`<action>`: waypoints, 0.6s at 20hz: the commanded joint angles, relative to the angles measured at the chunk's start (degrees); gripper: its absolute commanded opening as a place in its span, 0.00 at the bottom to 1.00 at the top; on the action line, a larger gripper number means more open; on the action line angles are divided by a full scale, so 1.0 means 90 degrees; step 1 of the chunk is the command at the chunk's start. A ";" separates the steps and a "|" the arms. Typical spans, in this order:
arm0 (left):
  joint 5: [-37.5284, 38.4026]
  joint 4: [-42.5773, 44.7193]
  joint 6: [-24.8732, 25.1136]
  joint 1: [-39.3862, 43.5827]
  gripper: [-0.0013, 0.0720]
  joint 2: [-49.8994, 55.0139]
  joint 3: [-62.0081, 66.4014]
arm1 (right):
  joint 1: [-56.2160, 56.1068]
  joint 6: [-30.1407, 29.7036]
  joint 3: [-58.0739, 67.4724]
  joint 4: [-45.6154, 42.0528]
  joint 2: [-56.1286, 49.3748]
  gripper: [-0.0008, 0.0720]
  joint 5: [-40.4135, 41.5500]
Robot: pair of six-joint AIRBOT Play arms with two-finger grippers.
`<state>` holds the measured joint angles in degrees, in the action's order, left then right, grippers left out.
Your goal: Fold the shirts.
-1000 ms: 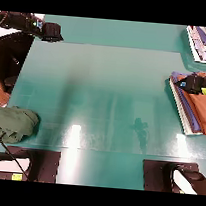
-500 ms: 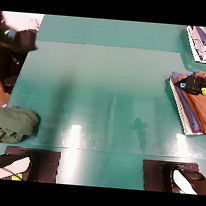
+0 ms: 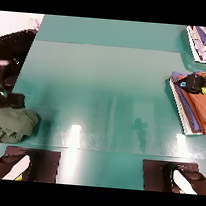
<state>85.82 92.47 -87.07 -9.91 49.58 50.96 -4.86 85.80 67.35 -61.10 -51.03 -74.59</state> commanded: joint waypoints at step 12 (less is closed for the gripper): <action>-0.0576 0.0209 -0.0661 -0.0066 0.05 -0.0163 -0.1494 | 0.0000 -0.0002 0.0000 0.0010 0.0002 0.04 0.0126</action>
<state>81.14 94.15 -92.53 -10.46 48.31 36.88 -4.86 85.78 67.35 -61.21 -51.05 -73.56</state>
